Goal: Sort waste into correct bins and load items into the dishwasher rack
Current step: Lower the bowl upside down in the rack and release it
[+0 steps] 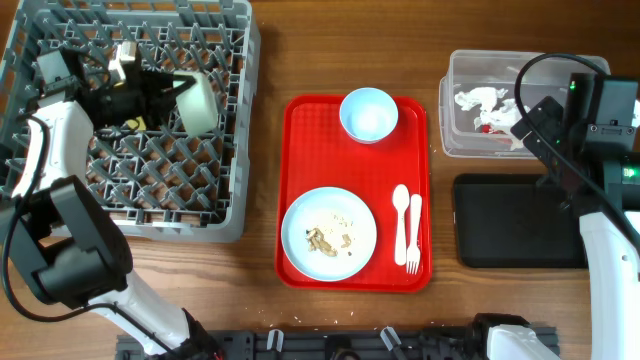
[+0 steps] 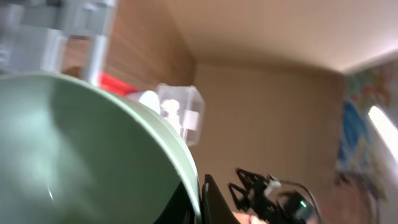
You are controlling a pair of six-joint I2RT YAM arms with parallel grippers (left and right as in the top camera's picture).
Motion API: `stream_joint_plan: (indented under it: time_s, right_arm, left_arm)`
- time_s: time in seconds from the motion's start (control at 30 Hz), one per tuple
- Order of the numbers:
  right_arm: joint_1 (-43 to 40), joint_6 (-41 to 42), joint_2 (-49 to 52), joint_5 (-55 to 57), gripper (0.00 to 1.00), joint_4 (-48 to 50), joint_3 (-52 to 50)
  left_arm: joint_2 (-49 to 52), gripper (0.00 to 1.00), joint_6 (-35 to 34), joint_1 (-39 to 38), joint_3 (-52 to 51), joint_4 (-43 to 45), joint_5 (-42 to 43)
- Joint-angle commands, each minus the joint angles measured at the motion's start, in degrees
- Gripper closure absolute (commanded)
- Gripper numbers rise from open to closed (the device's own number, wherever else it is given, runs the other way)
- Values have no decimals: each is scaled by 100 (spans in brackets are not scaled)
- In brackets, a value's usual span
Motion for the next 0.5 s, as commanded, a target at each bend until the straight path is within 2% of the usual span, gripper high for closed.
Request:
stream_joint_plan:
  time_s: [0.0, 0.2, 0.37, 0.47]
  right_arm:
    - [-17, 24, 22, 114, 0, 13, -4]
    - [-17, 24, 22, 114, 0, 13, -4]
    - [-17, 26, 22, 114, 0, 13, -4]
    - [-17, 26, 22, 114, 0, 13, -4]
  left_arm:
    - [48, 96, 136, 0, -50, 42, 236]
    - [48, 96, 136, 26, -55, -245, -1113]
    - [63, 96, 160, 63, -55, -302, -1248]
    - [61, 95, 157, 63, -55, -433, -1773]
